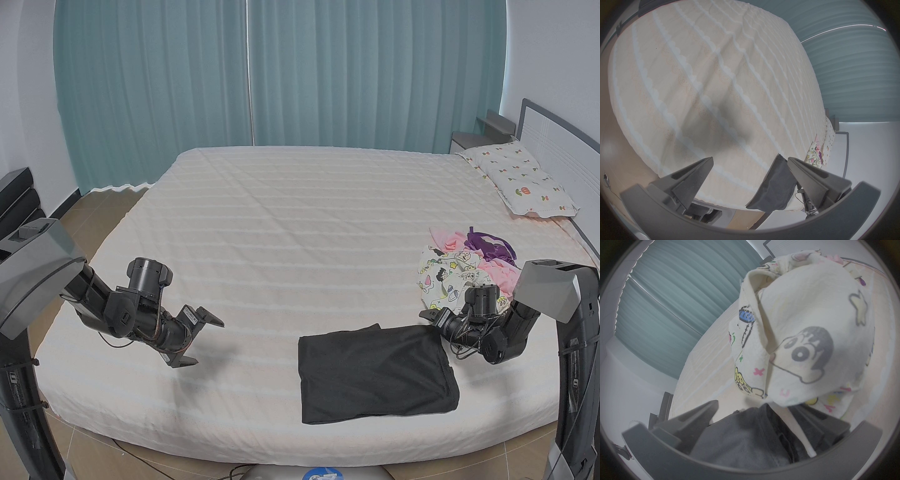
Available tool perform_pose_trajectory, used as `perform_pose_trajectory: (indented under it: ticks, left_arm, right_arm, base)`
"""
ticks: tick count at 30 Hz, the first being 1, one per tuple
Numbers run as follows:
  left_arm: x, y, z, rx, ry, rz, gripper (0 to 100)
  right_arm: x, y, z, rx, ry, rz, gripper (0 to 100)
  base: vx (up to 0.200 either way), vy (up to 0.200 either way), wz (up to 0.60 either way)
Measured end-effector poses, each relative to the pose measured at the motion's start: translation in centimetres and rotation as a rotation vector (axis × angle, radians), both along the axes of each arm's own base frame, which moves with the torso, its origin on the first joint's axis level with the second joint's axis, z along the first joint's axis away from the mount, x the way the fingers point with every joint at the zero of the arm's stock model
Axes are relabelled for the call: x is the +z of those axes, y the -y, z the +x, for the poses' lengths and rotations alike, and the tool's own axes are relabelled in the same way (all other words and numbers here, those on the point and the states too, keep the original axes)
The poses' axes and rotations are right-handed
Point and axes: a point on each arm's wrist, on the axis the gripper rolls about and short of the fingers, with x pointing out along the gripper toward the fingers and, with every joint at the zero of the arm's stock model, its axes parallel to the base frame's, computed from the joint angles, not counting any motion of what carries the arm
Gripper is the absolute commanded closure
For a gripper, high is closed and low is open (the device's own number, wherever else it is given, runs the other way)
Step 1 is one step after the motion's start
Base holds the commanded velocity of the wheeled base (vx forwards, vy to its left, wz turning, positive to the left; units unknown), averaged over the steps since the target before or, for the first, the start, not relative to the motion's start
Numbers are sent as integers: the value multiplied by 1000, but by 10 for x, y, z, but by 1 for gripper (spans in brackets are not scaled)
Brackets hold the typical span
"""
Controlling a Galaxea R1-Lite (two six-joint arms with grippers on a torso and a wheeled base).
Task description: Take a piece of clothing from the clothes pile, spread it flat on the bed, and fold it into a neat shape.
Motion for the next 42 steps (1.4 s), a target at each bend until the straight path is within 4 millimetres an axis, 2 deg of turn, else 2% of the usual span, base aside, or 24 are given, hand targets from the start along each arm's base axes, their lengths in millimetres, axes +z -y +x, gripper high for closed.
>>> perform_pose_trajectory:
  ticks: [8, 18, 23, 32, 42]
  left_arm:
    - [0, 0, 0, -1, 0, 0, 0]
    - [0, 0, 0, -2, -2, 1, 0]
    - [0, 0, 0, -1, -1, 1, 0]
    - [0, 0, 0, -1, 0, 1, 0]
    - [1, 1, 1, 14, 9, 23, 0]
  right_arm:
    - [11, 0, -39, 8, 4, 7, 0]
    - [23, 3, -102, -1, 33, 39, 0]
    - [25, 4, -122, -55, 14, 147, 0]
    - [21, 3, -131, -71, -36, 185, 0]
    - [20, 2, -130, -73, -39, 194, 0]
  base:
    - [0, 0, 0]
    - [-200, 0, 0]
    - [-80, 0, 0]
    - [0, 0, 0]
    - [0, -200, 0]
